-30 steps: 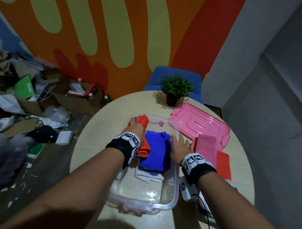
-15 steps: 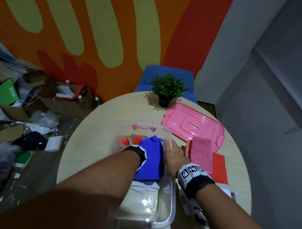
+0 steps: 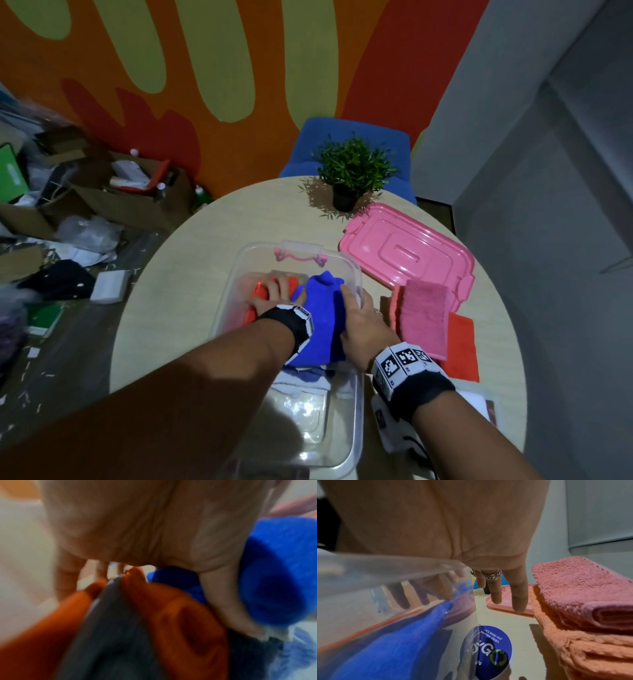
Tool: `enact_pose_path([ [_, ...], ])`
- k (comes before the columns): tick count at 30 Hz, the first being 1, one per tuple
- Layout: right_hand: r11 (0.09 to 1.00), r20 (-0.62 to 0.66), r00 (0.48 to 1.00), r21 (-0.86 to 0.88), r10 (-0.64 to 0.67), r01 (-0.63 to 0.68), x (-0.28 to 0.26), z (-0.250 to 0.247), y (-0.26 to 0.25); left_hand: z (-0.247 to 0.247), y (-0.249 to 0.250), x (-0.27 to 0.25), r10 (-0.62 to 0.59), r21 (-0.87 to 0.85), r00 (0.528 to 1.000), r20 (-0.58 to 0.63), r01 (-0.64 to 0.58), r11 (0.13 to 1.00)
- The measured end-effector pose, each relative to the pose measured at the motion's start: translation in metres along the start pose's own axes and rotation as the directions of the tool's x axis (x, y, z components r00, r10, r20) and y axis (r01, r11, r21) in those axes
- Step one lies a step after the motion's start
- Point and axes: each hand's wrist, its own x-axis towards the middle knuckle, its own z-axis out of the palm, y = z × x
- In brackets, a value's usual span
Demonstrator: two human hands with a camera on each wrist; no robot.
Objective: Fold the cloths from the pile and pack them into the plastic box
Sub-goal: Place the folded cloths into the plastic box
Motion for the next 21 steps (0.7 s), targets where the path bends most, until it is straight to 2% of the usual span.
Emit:
enact_pose_path([
  [3, 1.000, 0.016, 1.000, 0.004, -0.008, 0.008, -0.003, -0.004, -0.002, -0.016, 0.004, -0.010, 0.160, 0.026, 0.986, 0.043, -0.161, 0.987],
  [4, 1.000, 0.021, 1.000, 0.003, -0.013, 0.013, -0.003, -0.005, -0.002, -0.023, 0.002, -0.014, 0.173, 0.054, 0.982, 0.074, -0.177, 0.983],
  [6, 1.000, 0.026, 0.999, -0.009, -0.021, 0.022, -0.005, -0.007, -0.003, -0.040, -0.004, -0.022, 0.142, -0.016, 0.985, 0.094, -0.141, 0.990],
  [8, 0.999, 0.025, 0.999, -0.014, -0.033, 0.033, -0.006, -0.008, -0.003, -0.060, -0.005, -0.034, 0.089, -0.094, 0.996, 0.010, -0.088, 0.992],
  [10, 0.999, 0.027, 0.999, 0.001, -0.042, 0.042, -0.006, -0.007, -0.003, -0.070, 0.003, -0.042, 0.115, -0.187, 0.988, -0.105, -0.133, 0.973],
  [12, 1.000, 0.034, 0.999, 0.000, -0.026, 0.026, -0.005, -0.007, -0.002, -0.058, 0.015, -0.050, 0.206, -0.349, 0.975, -0.085, -0.222, 0.910],
  [13, 1.000, 0.038, 0.999, -0.010, -0.015, 0.015, -0.003, -0.006, -0.001, -0.044, 0.019, -0.052, 0.216, -0.434, 0.975, -0.054, -0.218, 0.874],
  [15, 0.999, 0.060, 0.998, -0.032, 0.002, 0.000, 0.001, -0.004, 0.002, -0.019, 0.023, -0.050, 0.184, -0.497, 0.983, -0.006, -0.162, 0.852],
  [17, 1.000, 0.078, 0.997, 0.013, -0.017, 0.016, 0.004, -0.004, 0.006, -0.006, 0.029, -0.042, 0.154, -0.464, 0.987, 0.050, -0.114, 0.879],
  [19, 0.987, 0.035, 0.999, 0.158, -0.030, 0.024, -0.002, -0.011, 0.008, -0.016, 0.030, -0.042, 0.161, -0.342, 0.980, 0.119, -0.111, 0.933],
  [20, 0.974, -0.021, 0.999, 0.225, -0.034, 0.038, -0.007, -0.016, 0.011, -0.026, 0.033, -0.045, 0.148, -0.291, 0.985, 0.093, -0.115, 0.950],
  [21, 0.961, -0.081, 0.996, 0.273, -0.031, 0.052, -0.012, -0.023, 0.016, -0.039, 0.035, -0.049, 0.129, -0.283, 0.992, 0.004, -0.123, 0.951],
])
